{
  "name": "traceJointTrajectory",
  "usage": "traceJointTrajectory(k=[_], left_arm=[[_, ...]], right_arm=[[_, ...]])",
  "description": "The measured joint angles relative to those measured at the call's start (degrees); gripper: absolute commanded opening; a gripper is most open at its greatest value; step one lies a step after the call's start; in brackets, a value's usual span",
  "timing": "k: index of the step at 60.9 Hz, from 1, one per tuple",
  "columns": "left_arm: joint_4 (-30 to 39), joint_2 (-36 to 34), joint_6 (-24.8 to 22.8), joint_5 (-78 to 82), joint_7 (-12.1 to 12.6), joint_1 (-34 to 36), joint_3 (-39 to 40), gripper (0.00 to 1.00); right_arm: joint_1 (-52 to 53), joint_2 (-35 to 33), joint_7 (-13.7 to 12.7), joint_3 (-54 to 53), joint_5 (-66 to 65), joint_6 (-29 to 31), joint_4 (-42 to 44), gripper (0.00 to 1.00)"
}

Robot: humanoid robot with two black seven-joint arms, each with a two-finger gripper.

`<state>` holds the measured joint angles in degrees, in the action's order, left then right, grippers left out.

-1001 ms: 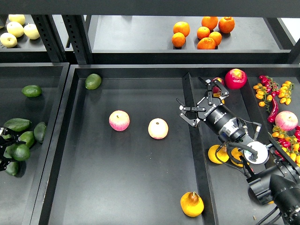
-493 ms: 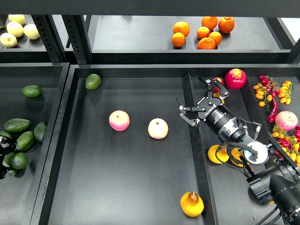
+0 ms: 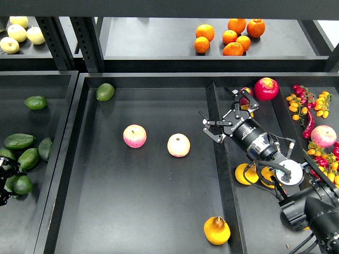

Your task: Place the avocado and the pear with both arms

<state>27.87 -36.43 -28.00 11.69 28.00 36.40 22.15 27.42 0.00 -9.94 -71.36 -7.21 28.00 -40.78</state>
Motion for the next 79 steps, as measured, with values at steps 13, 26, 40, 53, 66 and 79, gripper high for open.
traceJointTrajectory(k=[13, 26, 40, 53, 66, 79], left_arm=[[-0.05, 0.89, 0.0, 0.0, 0.0, -0.01, 0.11, 0.5], [0.03, 1.04, 0.01, 0.0, 0.0, -0.01, 0.18, 0.65], [0.17, 1.42, 0.0, 0.0, 0.0, 0.0, 0.17, 0.86], [0.61, 1.47, 0.0, 0.0, 0.0, 0.37, 0.17, 0.93], [0.93, 1.52, 0.01, 0.0, 0.0, 0.68, 0.4, 0.98], [1.62, 1.62, 0.0, -0.03, 0.0, 1.15, 4.9, 0.99]], right_arm=[[0.0, 0.0, 0.0, 0.0, 0.0, 0.0, 0.0, 0.99], [0.0, 0.0, 0.0, 0.0, 0.0, 0.0, 0.0, 0.99], [0.0, 0.0, 0.0, 0.05, 0.0, 0.0, 0.0, 0.99], [0.0, 0.0, 0.0, 0.17, 0.0, 0.0, 0.0, 0.99], [0.0, 0.0, 0.0, 0.17, 0.0, 0.0, 0.0, 0.99], [0.0, 0.0, 0.0, 0.18, 0.0, 0.0, 0.0, 0.99]])
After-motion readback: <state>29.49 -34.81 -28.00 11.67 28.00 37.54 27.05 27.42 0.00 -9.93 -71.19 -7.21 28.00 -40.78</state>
